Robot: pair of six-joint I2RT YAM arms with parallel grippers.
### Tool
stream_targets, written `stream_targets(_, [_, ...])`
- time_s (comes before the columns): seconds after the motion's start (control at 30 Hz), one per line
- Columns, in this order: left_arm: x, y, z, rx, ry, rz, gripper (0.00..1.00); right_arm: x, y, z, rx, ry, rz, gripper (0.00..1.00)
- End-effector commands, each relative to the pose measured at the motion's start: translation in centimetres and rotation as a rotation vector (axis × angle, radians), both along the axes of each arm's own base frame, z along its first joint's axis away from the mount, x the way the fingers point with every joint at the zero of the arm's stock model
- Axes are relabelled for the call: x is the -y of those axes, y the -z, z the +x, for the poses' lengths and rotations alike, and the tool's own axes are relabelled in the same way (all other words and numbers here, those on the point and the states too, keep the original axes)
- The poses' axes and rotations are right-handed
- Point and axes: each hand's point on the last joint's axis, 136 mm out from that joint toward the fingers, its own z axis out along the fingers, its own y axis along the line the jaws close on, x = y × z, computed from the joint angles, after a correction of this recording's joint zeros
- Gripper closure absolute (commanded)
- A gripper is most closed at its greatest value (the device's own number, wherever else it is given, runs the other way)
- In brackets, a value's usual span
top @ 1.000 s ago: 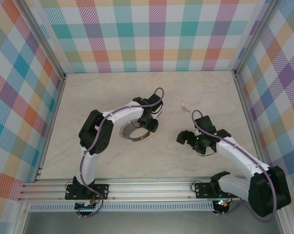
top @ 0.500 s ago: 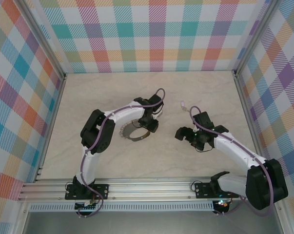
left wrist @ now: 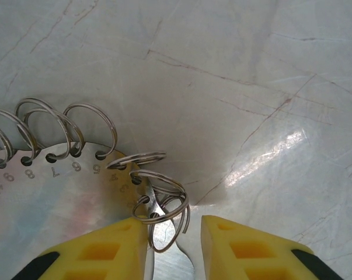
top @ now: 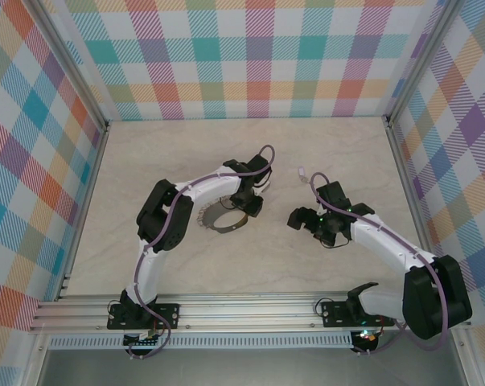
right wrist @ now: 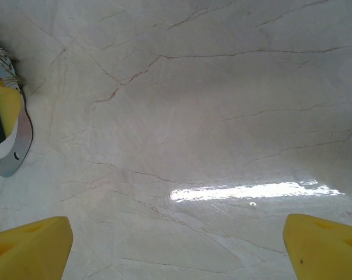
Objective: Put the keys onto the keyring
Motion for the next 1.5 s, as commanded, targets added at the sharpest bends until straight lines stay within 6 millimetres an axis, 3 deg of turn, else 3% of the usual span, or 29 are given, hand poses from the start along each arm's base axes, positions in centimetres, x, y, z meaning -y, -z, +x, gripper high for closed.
stream_targets(0.0, [0.5,0.1,-0.1,-0.005,0.009,0.005,0.72,-0.3,-0.7,0.9,0.025,-0.017,0.011,0.07])
stream_targets(0.33, [0.3,0.3,0.4,0.005,-0.006,0.025,0.81,-0.4,-1.4,1.4,0.039,-0.027,0.018,0.05])
stream_targets(0.5, [0.5,-0.5,0.9,0.025,-0.011,0.018,0.98,-0.3,-2.6,2.2,0.052,-0.023,0.002,0.0])
stream_targets(0.57, [0.8,-1.4,1.2,0.04,-0.009,0.007,1.0,-0.5,-3.5,2.7,0.067,-0.034,0.006,0.0])
stream_targets(0.7, [1.6,-5.4,2.0,0.1,-0.007,-0.052,1.0,-1.5,-5.8,3.9,0.099,-0.069,0.034,0.0])
stream_targets(0.9, [2.8,-13.9,3.8,0.239,0.002,-0.148,1.0,-3.0,-10.9,6.5,0.193,-0.086,0.152,0.0])
stream_targets(1.13, [3.6,-20.9,4.5,0.356,0.016,-0.253,1.0,-2.9,-16.9,9.3,0.307,-0.056,0.301,0.1])
stream_targets(1.47, [6.2,-31.8,3.4,0.522,0.099,-0.589,1.0,-2.2,-25.0,12.5,0.481,-0.066,0.469,0.18])
